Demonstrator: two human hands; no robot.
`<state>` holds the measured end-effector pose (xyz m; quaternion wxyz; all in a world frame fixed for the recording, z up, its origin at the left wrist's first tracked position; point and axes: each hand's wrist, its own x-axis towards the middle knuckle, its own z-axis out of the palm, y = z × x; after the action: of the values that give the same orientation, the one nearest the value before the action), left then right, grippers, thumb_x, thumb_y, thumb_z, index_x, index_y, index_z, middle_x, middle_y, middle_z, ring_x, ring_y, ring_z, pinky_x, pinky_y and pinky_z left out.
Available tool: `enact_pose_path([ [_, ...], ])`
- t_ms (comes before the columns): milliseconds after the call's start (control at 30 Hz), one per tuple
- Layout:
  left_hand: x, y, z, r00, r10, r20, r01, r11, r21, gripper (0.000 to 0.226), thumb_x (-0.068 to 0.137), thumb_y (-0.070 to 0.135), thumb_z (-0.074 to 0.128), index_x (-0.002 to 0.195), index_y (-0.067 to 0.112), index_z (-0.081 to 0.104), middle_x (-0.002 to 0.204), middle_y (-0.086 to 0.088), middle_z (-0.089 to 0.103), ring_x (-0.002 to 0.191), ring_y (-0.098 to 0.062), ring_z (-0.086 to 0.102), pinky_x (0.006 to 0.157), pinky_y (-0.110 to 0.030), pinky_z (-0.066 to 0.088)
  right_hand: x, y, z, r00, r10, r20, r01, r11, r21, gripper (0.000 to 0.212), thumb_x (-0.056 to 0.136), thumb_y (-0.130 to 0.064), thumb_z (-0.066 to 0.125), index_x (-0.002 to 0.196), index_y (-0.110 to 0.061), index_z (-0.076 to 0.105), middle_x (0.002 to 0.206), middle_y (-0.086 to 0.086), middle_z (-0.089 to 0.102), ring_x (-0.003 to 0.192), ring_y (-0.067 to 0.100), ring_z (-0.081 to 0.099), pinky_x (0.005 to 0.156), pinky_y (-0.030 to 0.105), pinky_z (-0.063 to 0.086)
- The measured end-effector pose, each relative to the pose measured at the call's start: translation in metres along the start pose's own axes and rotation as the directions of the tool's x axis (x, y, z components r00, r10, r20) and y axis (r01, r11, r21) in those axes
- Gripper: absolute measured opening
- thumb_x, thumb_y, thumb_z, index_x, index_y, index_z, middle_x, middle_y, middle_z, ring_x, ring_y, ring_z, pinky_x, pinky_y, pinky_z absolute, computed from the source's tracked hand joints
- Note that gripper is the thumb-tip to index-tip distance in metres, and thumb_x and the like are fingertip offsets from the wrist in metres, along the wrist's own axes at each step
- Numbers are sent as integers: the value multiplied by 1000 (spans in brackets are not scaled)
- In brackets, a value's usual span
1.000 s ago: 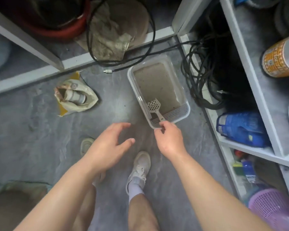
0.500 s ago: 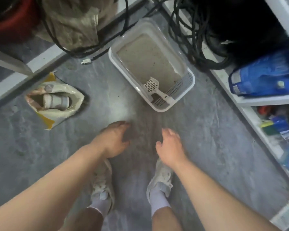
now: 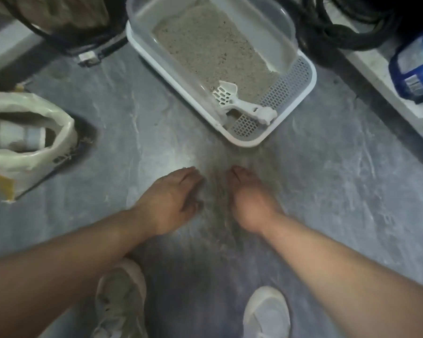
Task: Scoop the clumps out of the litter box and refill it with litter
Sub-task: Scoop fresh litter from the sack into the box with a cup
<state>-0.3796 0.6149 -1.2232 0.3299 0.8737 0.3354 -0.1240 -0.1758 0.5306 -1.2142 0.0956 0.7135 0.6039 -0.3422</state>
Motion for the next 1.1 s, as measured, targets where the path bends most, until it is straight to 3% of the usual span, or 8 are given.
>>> enact_pose_path([
  [233, 35, -39, 33, 977, -16, -212, 45, 990, 130, 76, 89, 57, 43, 151, 12, 44, 159, -10, 39, 148, -28, 34, 121, -49, 30, 49, 9, 35, 979, -196, -46, 188, 971, -147, 63, 100, -10, 32, 159, -8, 10, 168, 13, 2, 155, 28, 4, 125, 38, 7],
  [433, 39, -82, 33, 963, -29, -268, 99, 963, 251, 75, 96, 57, 35, 159, 17, 26, 168, -5, 19, 156, -22, 13, 126, -44, 9, 77, 2, 46, 951, -283, -124, 265, 954, -141, 68, 94, -23, 27, 159, -8, 13, 168, 15, 1, 155, 29, 1, 125, 41, 5],
  [567, 49, -95, 28, 891, -138, -432, 165, 986, 25, 67, 99, 48, 41, 154, 11, 37, 164, -10, 30, 153, -25, 24, 125, -46, 20, 107, -19, 42, 938, -285, -198, 252, 951, -179, 69, 98, -34, 38, 158, -7, 18, 166, 17, 10, 154, 31, 8, 125, 44, 11],
  [667, 64, -95, 19, 782, -274, -559, 119, 947, -298, 47, 102, 31, 53, 144, 10, 52, 157, -7, 42, 148, -20, 35, 124, -33, 23, 128, -40, 38, 922, -293, -254, 254, 951, -177, 68, 100, -33, 42, 158, -7, 18, 167, 16, 11, 154, 29, 8, 124, 43, 9],
  [733, 73, -92, 12, 705, -416, -575, 43, 834, -550, 32, 99, 26, 59, 129, 16, 65, 146, -3, 55, 138, -16, 48, 121, -31, 30, 136, -50, 38, 921, -297, -253, 259, 950, -173, 66, 101, -30, 39, 158, -7, 17, 167, 16, 9, 154, 29, 6, 124, 42, 6],
  [833, 82, -80, -8, 619, -657, -430, -138, 449, -883, 15, 96, 18, 59, 101, 18, 74, 114, -4, 73, 110, -16, 68, 107, -35, 49, 137, -52, 39, 932, -284, -224, 251, 954, -162, 64, 102, -25, 35, 158, -6, 14, 167, 15, 5, 155, 30, 2, 125, 42, 3],
  [1000, 89, -78, -26, 728, -675, -123, -198, -35, -980, 41, 105, 33, 38, 108, 6, 67, 114, -14, 72, 110, -26, 70, 93, -33, 54, 135, -50, 37, 926, -289, -243, 255, 953, -161, 62, 100, -16, 35, 158, -6, 15, 167, 14, 7, 154, 29, 5, 126, 41, 6],
  [1100, 86, -88, -34, 783, -621, 2, -133, -170, -976, 55, 106, 43, 31, 120, 2, 64, 122, -18, 71, 115, -29, 68, 101, -38, 52, 138, -51, 35, 921, -286, -265, 254, 956, -148, 62, 99, -13, 38, 158, -8, 18, 167, 12, 12, 154, 28, 9, 124, 40, 8],
])
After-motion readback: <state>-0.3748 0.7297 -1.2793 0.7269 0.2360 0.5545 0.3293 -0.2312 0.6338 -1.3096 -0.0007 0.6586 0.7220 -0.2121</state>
